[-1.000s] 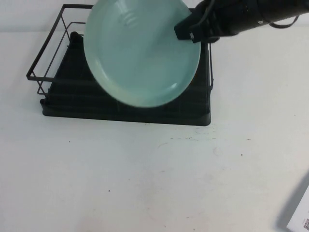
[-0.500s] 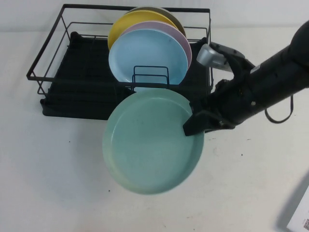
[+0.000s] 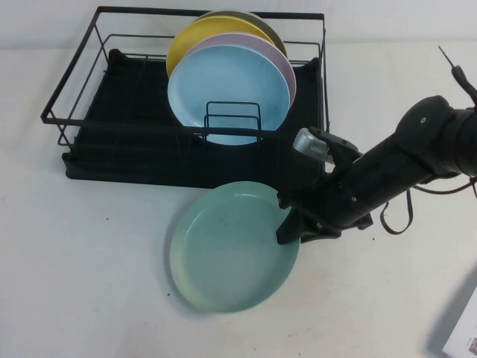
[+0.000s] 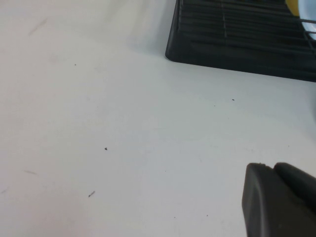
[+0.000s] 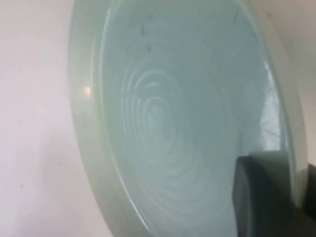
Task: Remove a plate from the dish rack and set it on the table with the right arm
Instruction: Place the plate from the table
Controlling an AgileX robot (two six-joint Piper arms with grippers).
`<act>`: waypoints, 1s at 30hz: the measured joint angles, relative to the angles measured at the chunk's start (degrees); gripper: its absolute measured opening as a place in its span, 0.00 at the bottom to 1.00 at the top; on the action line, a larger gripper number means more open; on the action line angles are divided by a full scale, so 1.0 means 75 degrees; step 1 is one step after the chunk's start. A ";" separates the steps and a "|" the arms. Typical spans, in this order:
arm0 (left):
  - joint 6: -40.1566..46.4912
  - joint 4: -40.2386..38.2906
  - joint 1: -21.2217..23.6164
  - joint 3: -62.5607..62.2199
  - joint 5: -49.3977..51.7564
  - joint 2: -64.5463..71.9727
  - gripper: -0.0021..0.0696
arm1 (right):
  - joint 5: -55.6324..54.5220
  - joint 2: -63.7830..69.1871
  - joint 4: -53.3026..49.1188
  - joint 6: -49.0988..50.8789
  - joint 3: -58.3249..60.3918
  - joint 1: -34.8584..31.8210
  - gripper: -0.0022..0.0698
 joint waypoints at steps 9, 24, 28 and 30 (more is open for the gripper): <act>0.0000 0.0000 0.0000 0.0000 0.0000 0.0000 0.02 | -0.0149 0.0177 0.0166 0.0000 0.0000 0.0000 0.12; 0.0000 0.0000 0.0000 0.0000 0.0000 0.0000 0.02 | -0.0658 0.0243 -0.1187 0.0635 0.0000 -0.0032 0.39; 0.0000 0.0000 0.0000 0.0000 0.0000 0.0000 0.02 | -0.0662 0.0243 -0.1233 0.0635 0.0000 -0.0032 0.56; 0.0000 0.0000 0.0000 0.0000 0.0000 0.0000 0.02 | -0.0628 0.0243 -0.1233 0.0635 0.0000 -0.0032 0.59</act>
